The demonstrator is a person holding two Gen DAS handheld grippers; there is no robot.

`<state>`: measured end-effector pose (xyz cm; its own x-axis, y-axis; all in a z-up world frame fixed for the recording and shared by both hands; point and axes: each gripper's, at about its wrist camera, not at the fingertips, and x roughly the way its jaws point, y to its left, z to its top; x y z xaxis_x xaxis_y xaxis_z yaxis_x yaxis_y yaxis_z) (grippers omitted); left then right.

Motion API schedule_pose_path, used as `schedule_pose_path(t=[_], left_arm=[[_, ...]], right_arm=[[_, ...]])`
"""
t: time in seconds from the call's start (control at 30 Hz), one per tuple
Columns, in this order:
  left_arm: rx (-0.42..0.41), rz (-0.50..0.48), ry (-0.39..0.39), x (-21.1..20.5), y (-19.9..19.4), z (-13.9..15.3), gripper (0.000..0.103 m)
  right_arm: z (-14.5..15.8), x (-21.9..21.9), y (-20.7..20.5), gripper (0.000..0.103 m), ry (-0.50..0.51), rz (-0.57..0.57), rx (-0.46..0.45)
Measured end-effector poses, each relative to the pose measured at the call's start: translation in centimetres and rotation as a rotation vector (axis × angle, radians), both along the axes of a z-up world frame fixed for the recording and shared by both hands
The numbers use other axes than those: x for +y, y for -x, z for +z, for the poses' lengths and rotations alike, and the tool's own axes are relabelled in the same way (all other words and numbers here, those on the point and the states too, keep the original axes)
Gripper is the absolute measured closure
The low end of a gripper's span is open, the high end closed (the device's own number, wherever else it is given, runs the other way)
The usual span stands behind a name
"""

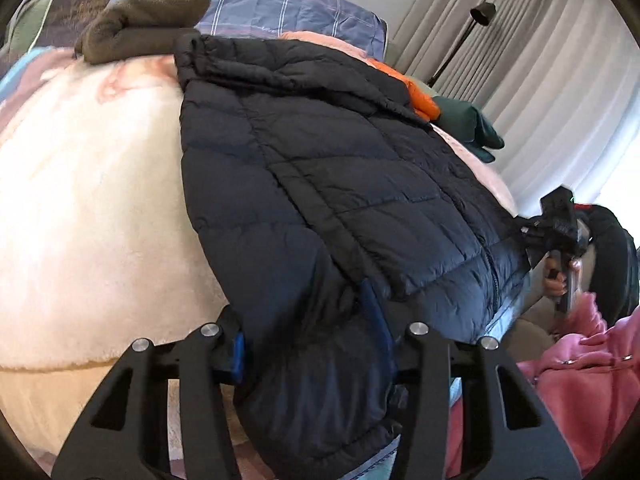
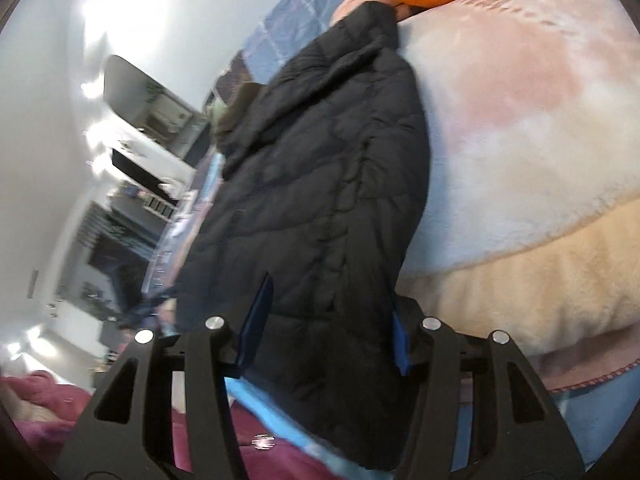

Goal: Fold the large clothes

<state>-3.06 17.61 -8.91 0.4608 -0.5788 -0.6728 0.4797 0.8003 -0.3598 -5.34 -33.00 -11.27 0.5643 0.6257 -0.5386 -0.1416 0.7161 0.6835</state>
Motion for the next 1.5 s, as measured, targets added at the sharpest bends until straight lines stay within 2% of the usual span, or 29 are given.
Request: schedule_pose_path(t=[0.07, 0.17, 0.2, 0.23, 0.27, 0.3, 0.33, 0.37, 0.43, 0.47, 0.6, 0.73, 0.83, 0.9, 1.0, 1.1, 1.23, 1.37, 1.5], left_arm=[[0.014, 0.006, -0.045, -0.4, 0.2, -0.3, 0.054], [0.041, 0.012, -0.013, 0.7, 0.8, -0.8, 0.051], [0.04, 0.015, 0.002, 1.0, 0.8, -1.0, 0.051], [0.038, 0.024, 0.016, 1.2, 0.9, -1.0, 0.051], [0.039, 0.043, 0.024, 1.1, 0.7, -1.0, 0.061], [0.035, 0.058, 0.028, 0.9, 0.7, -0.7, 0.087], [0.017, 0.076, 0.027, 0.6, 0.8, 0.0, 0.094], [-0.036, 0.104, 0.026, 0.3, 1.1, 1.7, 0.096], [-0.118, 0.123, 0.039, 0.1, 1.9, 4.4, 0.097], [-0.183, 0.139, 0.049, 0.0, 2.6, 6.8, 0.098], [-0.323, 0.163, 0.116, 0.4, 4.7, 12.0, 0.098], [-0.4, 0.185, 0.174, 1.2, 7.4, 14.9, 0.098], [-0.421, 0.21, 0.169, 1.6, 8.3, 15.7, 0.097], [-0.41, 0.224, 0.16, 1.3, 7.4, 15.7, 0.097], [-0.35, 0.255, 0.156, 0.9, 4.2, 14.9, 0.097], [-0.29, 0.283, 0.142, 0.3, -0.1, 14.3, 0.097], [-0.223, 0.32, 0.112, -0.3, -7.3, 12.8, 0.096], [-0.126, 0.358, 0.074, -0.9, -14.6, 9.2, 0.095], [-0.048, 0.377, 0.055, -1.5, -18.6, 5.0, 0.091]], right_arm=[[0.6, 0.7, -0.1, 0.049, 0.051, 0.02, 0.007], [0.3, 1.9, 0.3, 0.049, 0.121, 0.053, 0.04], [0.0, 2.1, 0.3, 0.055, 0.125, 0.046, 0.043], [-0.1, 2.2, 0.0, 0.074, 0.129, 0.02, 0.045], [0.0, 2.0, -0.3, 0.085, 0.119, 0.002, 0.049], [0.3, 1.6, -0.4, 0.094, 0.076, -0.01, 0.044], [1.1, 1.0, -0.3, 0.095, 0.022, -0.026, 0.014], [2.3, 0.8, -0.1, 0.096, 0.002, -0.04, -0.027], [5.7, 0.7, 0.2, 0.096, -0.001, -0.063, -0.126], [7.2, 0.6, 0.5, 0.096, 0.002, -0.075, -0.17], [12.5, 0.4, 2.3, 0.097, 0.007, -0.095, -0.314], [15.9, 0.2, 5.7, 0.096, 0.022, -0.117, -0.422], [16.9, -0.1, 6.4, 0.095, 0.03, -0.149, -0.443], [16.8, -0.9, 6.1, 0.094, 0.026, -0.166, -0.427], [16.0, -1.5, 3.1, 0.094, 0.009, -0.194, -0.377], [15.1, -2.2, -1.5, 0.094, 0.004, -0.215, -0.321], [12.8, -2.6, -9.8, 0.094, 0.016, -0.248, -0.229], [9.1, -2.7, -16.5, 0.093, 0.086, -0.285, -0.124], [4.8, -3.0, -20.4, 0.093, 0.089, -0.29, -0.034]])
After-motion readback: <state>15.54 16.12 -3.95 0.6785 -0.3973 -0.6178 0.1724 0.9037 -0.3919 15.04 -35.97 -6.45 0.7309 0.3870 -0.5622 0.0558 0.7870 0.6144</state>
